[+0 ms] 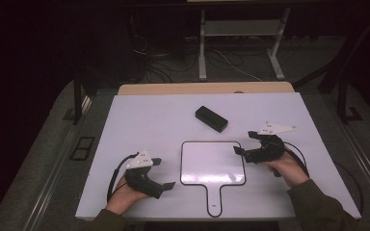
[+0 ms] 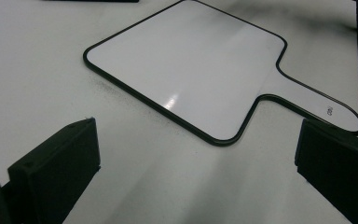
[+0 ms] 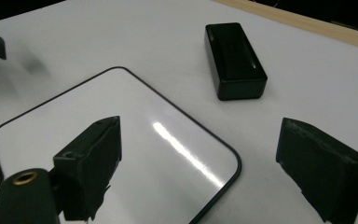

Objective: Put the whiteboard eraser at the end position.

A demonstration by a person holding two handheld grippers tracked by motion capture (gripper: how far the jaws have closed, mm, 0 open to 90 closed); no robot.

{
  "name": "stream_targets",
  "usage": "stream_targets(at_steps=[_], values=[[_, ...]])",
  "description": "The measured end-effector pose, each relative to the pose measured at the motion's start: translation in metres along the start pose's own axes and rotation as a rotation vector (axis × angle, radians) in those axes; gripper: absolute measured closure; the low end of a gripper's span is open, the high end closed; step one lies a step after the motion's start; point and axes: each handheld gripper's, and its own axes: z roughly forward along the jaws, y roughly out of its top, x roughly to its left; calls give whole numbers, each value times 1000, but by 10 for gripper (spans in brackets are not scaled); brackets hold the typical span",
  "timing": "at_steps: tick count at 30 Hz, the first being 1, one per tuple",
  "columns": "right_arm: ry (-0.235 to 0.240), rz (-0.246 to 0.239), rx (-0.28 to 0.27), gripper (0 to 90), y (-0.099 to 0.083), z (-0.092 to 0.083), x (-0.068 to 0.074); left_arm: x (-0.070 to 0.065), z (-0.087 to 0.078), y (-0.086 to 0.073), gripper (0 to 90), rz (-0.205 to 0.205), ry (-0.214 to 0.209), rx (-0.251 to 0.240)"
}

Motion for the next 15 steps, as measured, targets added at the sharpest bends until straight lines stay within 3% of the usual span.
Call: stream_targets(at_steps=[8, 15], values=[[-2, -14, 0, 128, -14, -11, 6, 1, -1, 0, 0, -1, -1, -2], [2, 4, -11, 129, -30, -24, 6, 1, -1, 0, 0, -1, -2, -2]])
